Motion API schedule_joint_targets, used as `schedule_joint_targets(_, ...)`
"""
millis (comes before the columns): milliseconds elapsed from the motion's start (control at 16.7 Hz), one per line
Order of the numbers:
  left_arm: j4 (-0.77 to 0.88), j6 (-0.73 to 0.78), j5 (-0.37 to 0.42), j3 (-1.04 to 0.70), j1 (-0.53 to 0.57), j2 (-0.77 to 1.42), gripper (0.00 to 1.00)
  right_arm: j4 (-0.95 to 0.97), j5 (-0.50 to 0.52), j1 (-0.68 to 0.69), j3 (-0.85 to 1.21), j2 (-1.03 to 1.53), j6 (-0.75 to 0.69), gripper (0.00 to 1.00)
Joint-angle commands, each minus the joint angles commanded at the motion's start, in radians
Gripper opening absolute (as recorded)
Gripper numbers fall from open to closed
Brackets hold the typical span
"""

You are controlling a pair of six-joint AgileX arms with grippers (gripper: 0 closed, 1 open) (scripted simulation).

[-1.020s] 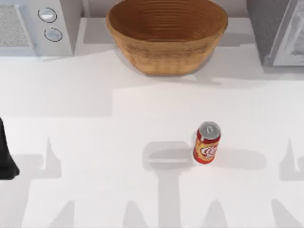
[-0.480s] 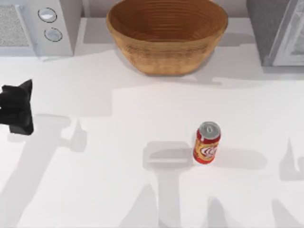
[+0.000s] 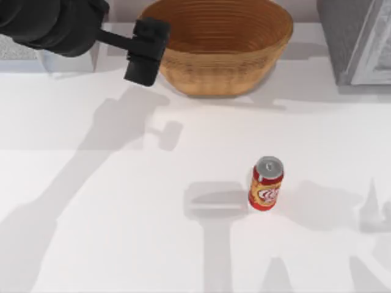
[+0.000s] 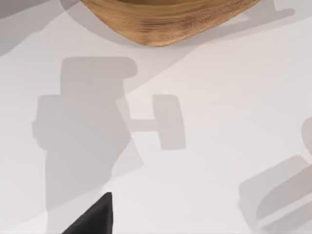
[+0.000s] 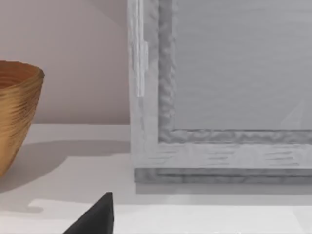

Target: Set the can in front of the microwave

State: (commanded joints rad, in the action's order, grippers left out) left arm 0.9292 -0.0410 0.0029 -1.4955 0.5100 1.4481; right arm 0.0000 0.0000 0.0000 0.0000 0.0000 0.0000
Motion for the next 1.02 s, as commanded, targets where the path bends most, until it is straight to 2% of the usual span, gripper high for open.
schedule_joint_targets(360, 0.372, -0.018, 0.002, -0.601, 0.203, 0.587, 1.0, 0.0, 0.0, 0.0, 0.0, 0.0, 0.0, 1.0)
schedule_joint_targets(600, 0.564, -0.027, 0.003, -0.913, 0.308, 0.895, 1.0, 0.0, 0.0, 0.0, 0.0, 0.0, 0.0, 1.0)
schedule_joint_targets(840, 0.682, -0.034, 0.003, -1.103, 0.371, 1.084, 1.0, 0.0, 0.0, 0.0, 0.0, 0.0, 0.0, 1.0)
schedule_joint_targets(1020, 0.706, -0.035, 0.003, -1.143, 0.385, 1.124, 1.0, 0.0, 0.0, 0.0, 0.0, 0.0, 0.0, 1.0)
